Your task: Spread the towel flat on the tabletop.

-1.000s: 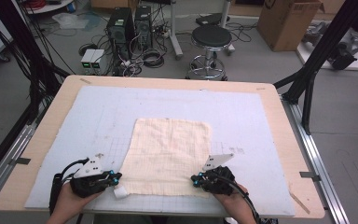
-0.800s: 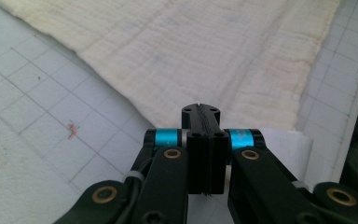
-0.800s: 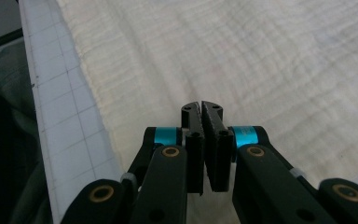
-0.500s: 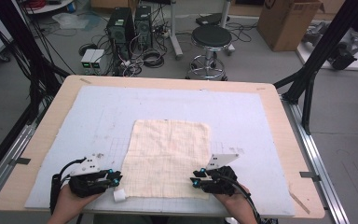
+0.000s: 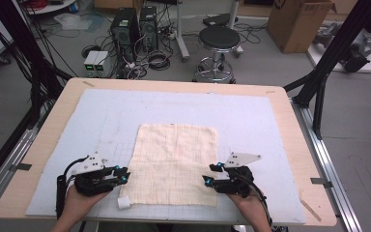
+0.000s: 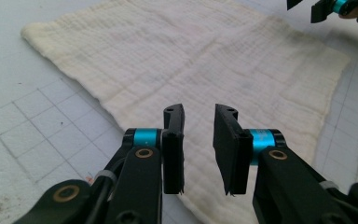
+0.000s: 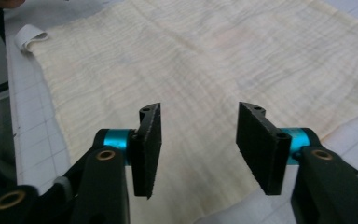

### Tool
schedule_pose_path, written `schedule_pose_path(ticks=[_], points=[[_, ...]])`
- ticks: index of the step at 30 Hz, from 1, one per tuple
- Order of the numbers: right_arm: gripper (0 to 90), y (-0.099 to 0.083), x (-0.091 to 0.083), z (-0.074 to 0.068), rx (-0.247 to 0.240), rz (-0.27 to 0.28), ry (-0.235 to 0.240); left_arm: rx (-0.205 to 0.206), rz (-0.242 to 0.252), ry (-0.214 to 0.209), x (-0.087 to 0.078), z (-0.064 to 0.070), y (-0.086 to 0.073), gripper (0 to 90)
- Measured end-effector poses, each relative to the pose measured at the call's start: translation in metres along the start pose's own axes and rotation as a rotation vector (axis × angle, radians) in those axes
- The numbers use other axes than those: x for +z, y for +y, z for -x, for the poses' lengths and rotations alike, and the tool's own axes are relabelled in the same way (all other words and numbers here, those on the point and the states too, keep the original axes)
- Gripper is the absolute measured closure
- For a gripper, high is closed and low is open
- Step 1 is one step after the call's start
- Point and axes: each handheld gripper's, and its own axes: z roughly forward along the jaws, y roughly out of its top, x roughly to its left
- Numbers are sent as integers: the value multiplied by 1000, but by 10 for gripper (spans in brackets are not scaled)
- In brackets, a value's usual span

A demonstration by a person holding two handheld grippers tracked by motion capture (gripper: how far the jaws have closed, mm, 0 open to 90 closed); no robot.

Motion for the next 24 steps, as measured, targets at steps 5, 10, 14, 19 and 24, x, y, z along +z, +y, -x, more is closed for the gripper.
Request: schedule_pose_path(ticks=[5, 10, 14, 19, 24], points=[[398, 2, -2, 1, -3, 9, -11, 2, -2, 10, 2, -2, 1, 685], [314, 5, -1, 5, 4, 31, -20, -5, -7, 14, 3, -4, 1, 637], [266, 6, -1, 8, 15, 41, -34, -10, -5, 23, 2, -5, 1, 588], [236, 8, -2, 7, 14, 39, -44, -27, 1, 35, 1, -7, 3, 516], [217, 13, 0, 10, 5, 22, -49, -25, -13, 42, 3, -9, 6, 454]])
